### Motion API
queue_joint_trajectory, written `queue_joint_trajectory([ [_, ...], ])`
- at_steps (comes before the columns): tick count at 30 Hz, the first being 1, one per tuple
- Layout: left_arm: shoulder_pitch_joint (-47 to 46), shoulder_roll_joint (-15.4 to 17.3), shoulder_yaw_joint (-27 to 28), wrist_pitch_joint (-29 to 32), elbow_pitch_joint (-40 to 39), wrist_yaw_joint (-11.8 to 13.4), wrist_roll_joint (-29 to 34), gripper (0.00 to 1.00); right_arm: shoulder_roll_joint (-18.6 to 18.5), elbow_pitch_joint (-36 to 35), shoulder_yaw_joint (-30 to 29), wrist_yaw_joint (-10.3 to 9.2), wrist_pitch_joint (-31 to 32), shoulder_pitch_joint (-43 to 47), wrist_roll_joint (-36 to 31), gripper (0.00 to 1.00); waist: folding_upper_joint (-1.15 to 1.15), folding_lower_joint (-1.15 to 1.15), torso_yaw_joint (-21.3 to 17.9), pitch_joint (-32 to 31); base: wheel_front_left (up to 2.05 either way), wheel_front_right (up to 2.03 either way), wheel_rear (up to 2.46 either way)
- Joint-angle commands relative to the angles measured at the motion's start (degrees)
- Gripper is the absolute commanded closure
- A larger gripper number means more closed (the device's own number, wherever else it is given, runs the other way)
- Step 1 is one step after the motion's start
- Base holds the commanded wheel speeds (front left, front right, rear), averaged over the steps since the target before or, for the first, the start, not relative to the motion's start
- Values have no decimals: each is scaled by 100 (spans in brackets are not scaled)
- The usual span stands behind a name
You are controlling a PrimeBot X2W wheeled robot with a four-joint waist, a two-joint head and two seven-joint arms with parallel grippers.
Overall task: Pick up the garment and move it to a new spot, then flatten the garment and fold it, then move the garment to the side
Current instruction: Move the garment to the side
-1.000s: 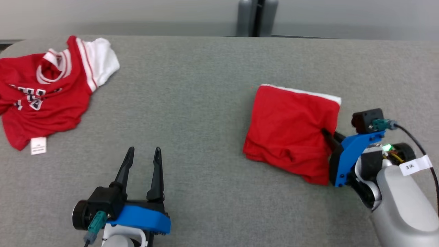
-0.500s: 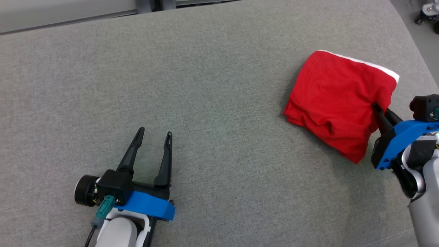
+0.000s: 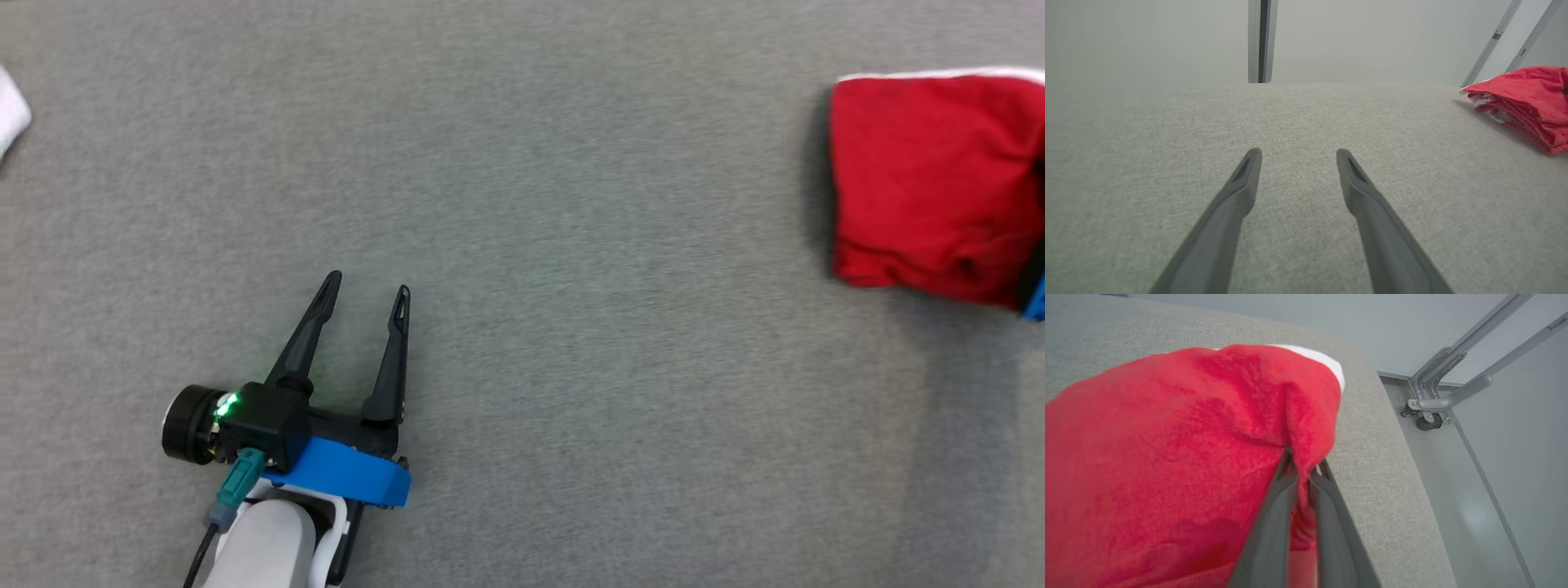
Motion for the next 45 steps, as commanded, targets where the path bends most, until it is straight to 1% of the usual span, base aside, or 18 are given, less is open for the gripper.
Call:
queue_joint_trajectory([
  [1,-44,28,5,15,-42,25,14,0,-191,77,-47,-1,57,-195,-62,100,0,-1,215,180,0,0,0],
  [6,-45,36,-15,43,-164,62,-15,0,-718,332,-240,-2,228,-642,-228,100,0,-1,510,343,0,0,0],
  [11,-14,46,-50,35,-202,81,-45,0,-1096,459,-276,-2,277,-952,-424,100,0,-1,654,439,0,0,0],
  [12,-5,47,-56,32,-200,89,-49,0,-1131,488,-267,-2,263,-995,-488,95,0,-1,666,452,0,0,0],
  [13,0,45,-64,27,-198,96,-55,0,-1160,504,-279,-2,217,-1042,-560,88,0,-1,676,468,0,0,0],
  [14,-3,44,-72,26,-191,105,-60,0,-1175,513,-306,-2,141,-1097,-630,39,0,-1,682,482,0,0,0],
  [15,-11,42,-80,23,-184,113,-63,0,-1166,526,-327,-2,56,-1129,-703,0,0,-1,687,492,0,0,0],
  [20,-85,20,-128,13,-151,115,-83,0,-941,642,-420,-2,-459,-1181,-990,0,0,-1,691,489,0,0,0],
  [24,-97,32,-110,4,-124,148,-117,0,-705,723,-423,-2,-812,-1192,-1043,0,0,-1,647,409,0,0,0],
  [31,-158,99,83,-45,19,195,-287,0,-357,676,119,-2,-1210,-1224,-902,0,0,-1,567,101,0,0,0],
  [34,-185,106,207,-86,197,210,-404,0,-113,647,317,-2,-1386,-1138,-787,0,0,-1,564,-138,0,0,0],
  [39,-178,90,382,-138,597,238,-588,0,306,612,482,-2,-1660,-814,-661,0,0,-1,630,-622,0,0,0],
  [41,-139,78,440,-155,762,251,-661,0,496,564,515,-2,-1734,-647,-674,0,0,-1,676,-810,0,0,0],
  [45,48,-3,566,-191,1107,261,-823,0,968,447,389,-2,-1964,-142,-661,0,0,-1,782,-1220,0,0,0],
])
